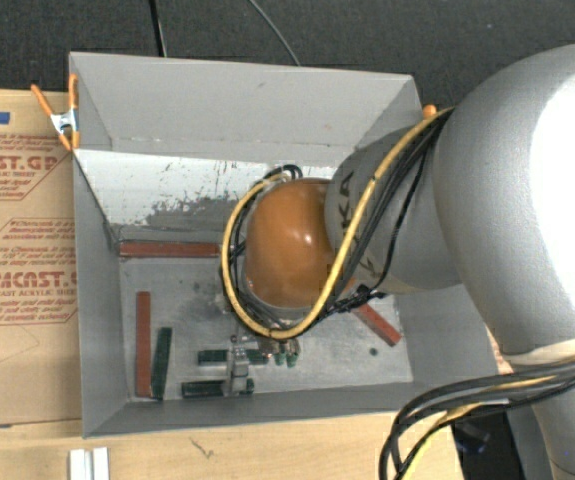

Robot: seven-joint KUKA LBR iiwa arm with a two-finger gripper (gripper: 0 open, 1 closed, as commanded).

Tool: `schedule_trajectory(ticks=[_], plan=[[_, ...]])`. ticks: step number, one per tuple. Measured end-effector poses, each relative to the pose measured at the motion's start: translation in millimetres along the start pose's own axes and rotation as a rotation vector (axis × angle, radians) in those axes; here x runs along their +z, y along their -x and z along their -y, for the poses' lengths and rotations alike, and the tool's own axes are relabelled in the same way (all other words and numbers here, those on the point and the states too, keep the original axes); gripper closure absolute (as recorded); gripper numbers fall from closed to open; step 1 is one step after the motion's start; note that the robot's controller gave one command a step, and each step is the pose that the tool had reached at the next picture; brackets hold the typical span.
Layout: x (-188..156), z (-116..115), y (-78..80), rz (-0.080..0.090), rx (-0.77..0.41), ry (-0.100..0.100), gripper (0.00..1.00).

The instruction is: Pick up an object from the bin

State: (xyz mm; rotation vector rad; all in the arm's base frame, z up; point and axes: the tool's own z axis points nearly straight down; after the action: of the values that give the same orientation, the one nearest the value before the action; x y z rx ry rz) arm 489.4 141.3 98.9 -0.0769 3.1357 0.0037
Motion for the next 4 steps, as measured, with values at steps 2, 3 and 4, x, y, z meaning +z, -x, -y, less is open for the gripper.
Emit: schedule_trajectory(ticks=[2,3,4], plan=[[26,33,19.0,-0.010,-0.126,-0.001,1.00],[-25,39,21.0,-0.011,-0.166,-0.002,1.00],[-97,35,26.8,-0.003,-0.159,-0.001,0.00]])
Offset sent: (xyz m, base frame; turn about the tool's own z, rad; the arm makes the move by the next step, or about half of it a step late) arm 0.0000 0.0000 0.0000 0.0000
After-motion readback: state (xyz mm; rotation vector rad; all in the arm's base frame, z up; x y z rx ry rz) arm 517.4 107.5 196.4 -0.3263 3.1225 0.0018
